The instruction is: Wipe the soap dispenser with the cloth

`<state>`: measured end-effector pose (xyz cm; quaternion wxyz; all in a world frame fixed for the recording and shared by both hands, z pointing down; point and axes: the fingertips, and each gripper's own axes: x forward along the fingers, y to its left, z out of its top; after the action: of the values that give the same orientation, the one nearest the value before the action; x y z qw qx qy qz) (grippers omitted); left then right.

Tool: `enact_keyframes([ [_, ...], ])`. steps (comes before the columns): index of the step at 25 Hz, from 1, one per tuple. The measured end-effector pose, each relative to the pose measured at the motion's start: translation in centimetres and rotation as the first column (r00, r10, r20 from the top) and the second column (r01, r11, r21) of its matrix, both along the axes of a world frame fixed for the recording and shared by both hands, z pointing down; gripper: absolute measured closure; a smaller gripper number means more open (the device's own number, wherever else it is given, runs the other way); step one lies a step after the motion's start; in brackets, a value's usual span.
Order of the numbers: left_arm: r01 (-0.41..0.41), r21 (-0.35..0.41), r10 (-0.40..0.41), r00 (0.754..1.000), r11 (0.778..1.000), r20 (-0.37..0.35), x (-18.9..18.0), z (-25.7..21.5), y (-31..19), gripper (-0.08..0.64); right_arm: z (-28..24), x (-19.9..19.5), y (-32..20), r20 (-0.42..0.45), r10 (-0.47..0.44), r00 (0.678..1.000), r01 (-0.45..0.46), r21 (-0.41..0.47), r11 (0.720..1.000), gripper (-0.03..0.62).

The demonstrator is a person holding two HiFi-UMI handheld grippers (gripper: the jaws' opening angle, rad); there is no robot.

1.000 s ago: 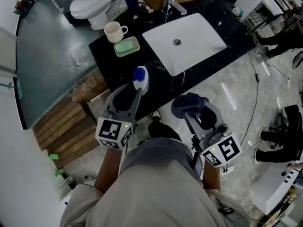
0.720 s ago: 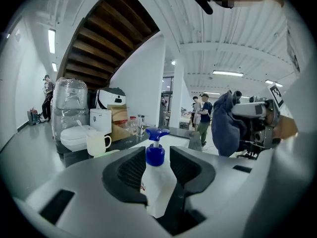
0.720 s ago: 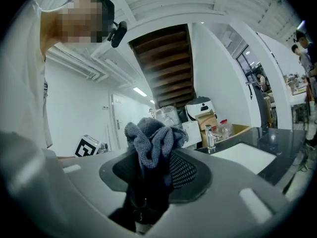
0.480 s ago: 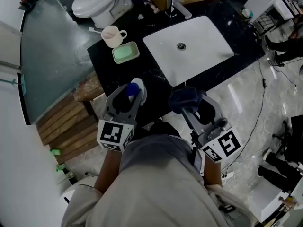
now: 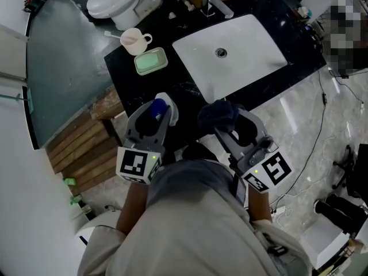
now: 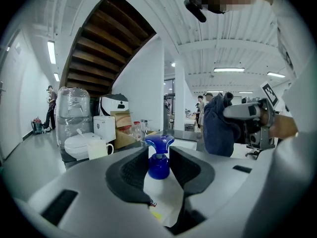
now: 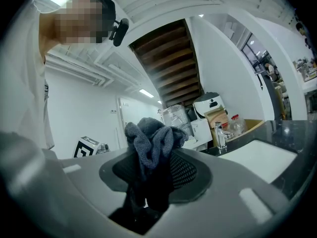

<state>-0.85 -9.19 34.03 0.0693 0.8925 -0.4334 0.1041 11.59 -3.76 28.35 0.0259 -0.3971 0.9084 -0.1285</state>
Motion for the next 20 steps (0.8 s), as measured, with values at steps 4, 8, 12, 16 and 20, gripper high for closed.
enact_keyframes([
  [4,0.002,0.015,-0.001,0.999,1.000,-0.035,-0.4,-0.3,-0.1,0.431,0.4,-0.3,-0.1,0.012,-0.001,1.000,0.001,-0.011,1.000,0.443],
  [8,0.004,0.006,-0.004,0.997,1.000,-0.076,-1.0,-0.4,0.1,0.431,-0.1,-1.0,-0.1,0.028,-0.017,0.999,0.017,-0.014,1.000,0.443],
  [12,-0.009,0.001,0.009,0.994,1.000,-0.107,-1.9,-0.4,0.0,0.433,-0.1,-2.0,-0.6,0.040,-0.039,0.998,0.039,-0.015,0.999,0.443],
  [16,-0.040,0.004,0.041,0.991,0.999,-0.130,-2.2,-0.4,-0.4,0.433,-0.4,-2.5,-1.1,0.030,-0.057,0.998,0.057,-0.007,0.998,0.443],
  [20,-0.069,0.010,0.069,0.987,0.998,-0.144,-2.4,-0.4,-0.7,0.432,-0.2,-2.9,-2.5,0.023,-0.045,0.999,0.045,-0.018,0.999,0.443],
])
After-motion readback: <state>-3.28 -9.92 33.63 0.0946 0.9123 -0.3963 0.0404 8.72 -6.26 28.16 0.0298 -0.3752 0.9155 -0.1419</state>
